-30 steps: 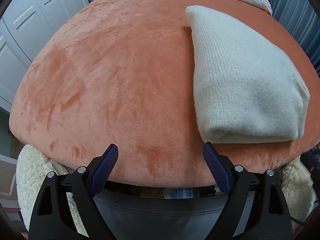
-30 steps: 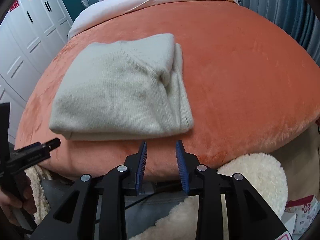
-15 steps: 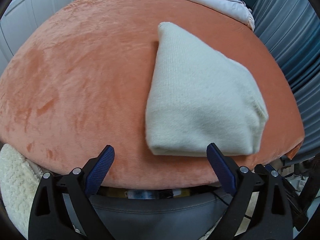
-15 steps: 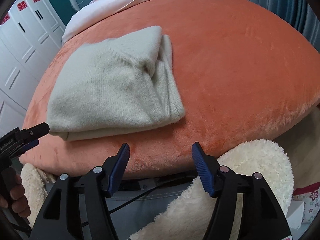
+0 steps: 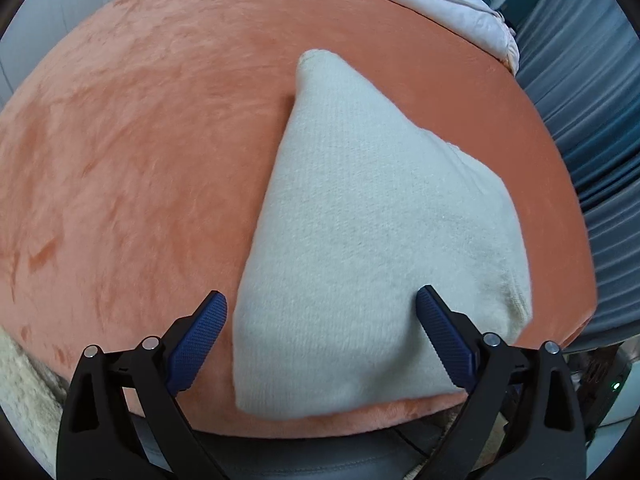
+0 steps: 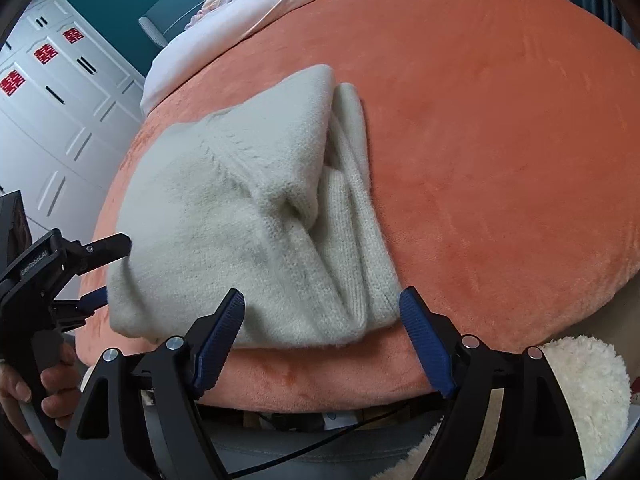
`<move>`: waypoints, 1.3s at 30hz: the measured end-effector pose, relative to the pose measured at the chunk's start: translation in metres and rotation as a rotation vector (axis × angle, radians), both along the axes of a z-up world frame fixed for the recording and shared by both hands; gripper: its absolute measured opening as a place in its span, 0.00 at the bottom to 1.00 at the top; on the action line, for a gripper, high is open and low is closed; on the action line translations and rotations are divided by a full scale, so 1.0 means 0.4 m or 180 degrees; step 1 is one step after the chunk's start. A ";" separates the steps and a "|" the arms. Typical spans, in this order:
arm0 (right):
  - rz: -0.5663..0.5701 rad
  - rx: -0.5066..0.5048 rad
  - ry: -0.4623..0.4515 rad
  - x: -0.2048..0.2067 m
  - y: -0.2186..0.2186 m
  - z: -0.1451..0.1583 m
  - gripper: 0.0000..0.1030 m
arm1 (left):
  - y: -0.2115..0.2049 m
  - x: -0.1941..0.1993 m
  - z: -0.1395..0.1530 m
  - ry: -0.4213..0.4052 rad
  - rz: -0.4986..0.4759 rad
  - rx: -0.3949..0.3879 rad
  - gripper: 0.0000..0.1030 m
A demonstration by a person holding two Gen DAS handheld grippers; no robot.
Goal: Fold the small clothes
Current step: 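Grasp the bundle with both grippers and lift it off the bedspread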
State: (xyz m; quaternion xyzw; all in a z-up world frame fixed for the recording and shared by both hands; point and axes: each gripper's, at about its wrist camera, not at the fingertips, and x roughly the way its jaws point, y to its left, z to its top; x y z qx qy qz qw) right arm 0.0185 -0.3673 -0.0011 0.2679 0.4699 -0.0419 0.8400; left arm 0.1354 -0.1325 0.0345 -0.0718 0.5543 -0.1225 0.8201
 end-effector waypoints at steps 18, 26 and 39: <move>0.0105 0.0570 -0.0376 0.126 -0.027 -0.063 0.85 | -0.084 0.035 -0.035 -0.0289 -0.0170 0.0370 0.96; 0.0139 0.0694 -0.0490 0.177 -0.047 -0.080 0.86 | -0.081 0.066 -0.052 -0.0248 -0.0154 0.0172 0.96; 0.0107 0.0976 -0.0252 0.201 -0.081 0.008 0.43 | -0.082 0.021 0.031 0.0369 -0.0542 -0.0001 0.68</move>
